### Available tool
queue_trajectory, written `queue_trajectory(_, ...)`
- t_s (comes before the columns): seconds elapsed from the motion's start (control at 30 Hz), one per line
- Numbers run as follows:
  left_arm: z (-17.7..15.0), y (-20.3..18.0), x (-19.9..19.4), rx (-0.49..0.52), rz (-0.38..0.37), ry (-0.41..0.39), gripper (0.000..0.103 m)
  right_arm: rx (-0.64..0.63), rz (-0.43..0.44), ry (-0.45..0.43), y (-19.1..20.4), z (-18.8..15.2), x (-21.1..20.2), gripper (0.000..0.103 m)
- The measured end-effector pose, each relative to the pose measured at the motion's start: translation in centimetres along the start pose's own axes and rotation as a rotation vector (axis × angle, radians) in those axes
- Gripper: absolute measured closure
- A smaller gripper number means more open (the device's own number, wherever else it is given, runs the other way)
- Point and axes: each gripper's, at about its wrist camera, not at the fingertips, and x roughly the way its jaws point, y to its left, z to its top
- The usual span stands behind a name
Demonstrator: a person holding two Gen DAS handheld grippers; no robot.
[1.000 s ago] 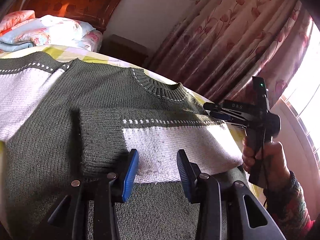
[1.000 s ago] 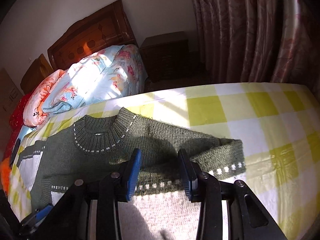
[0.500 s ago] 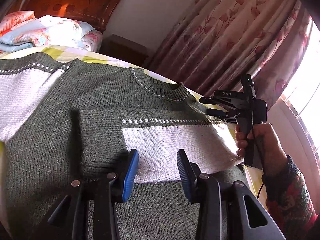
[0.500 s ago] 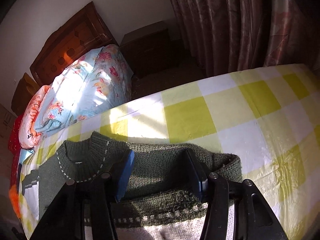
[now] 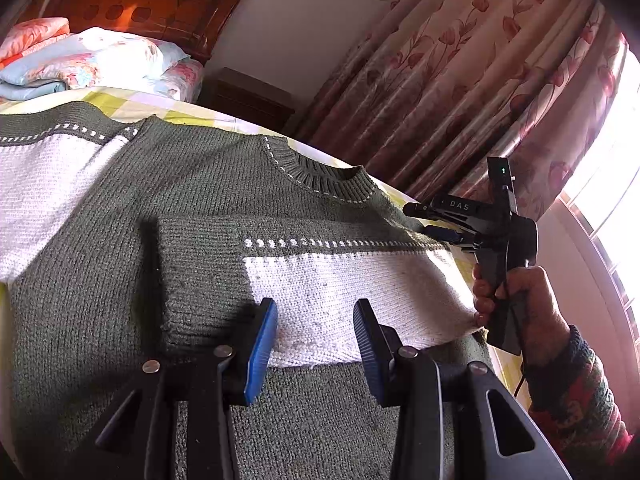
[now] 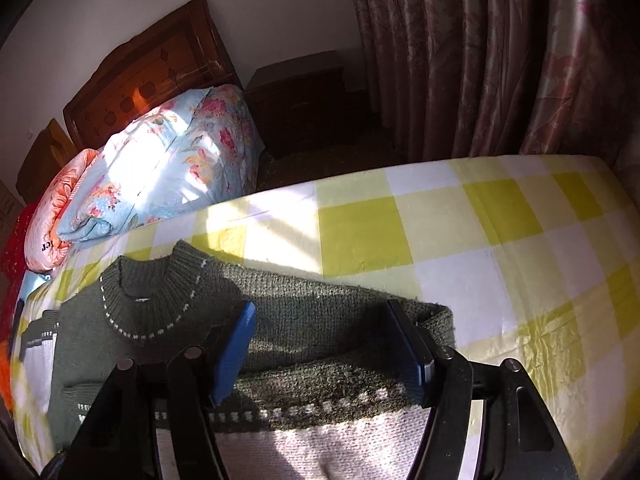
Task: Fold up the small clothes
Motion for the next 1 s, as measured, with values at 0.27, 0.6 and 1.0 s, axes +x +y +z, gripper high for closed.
queue_trajectory(0.27,0.0,0.2,0.0,-0.002,-0.004,0.0,0.063,-0.075,-0.145,-0.015,1.5,-1.8,-1.5,0.0)
queue_trajectory(0.6,0.0,0.3,0.0,-0.007,-0.009,0.0,0.063,-0.189,-0.078,-0.091,3.6,-7.1,-7.0,0.0)
queue_trajectory(1.0,0.0,0.4,0.2,-0.01,-0.012,0.0,0.063,-0.304,-0.165,-0.077,4.1,-13.5,-6.7,0.0)
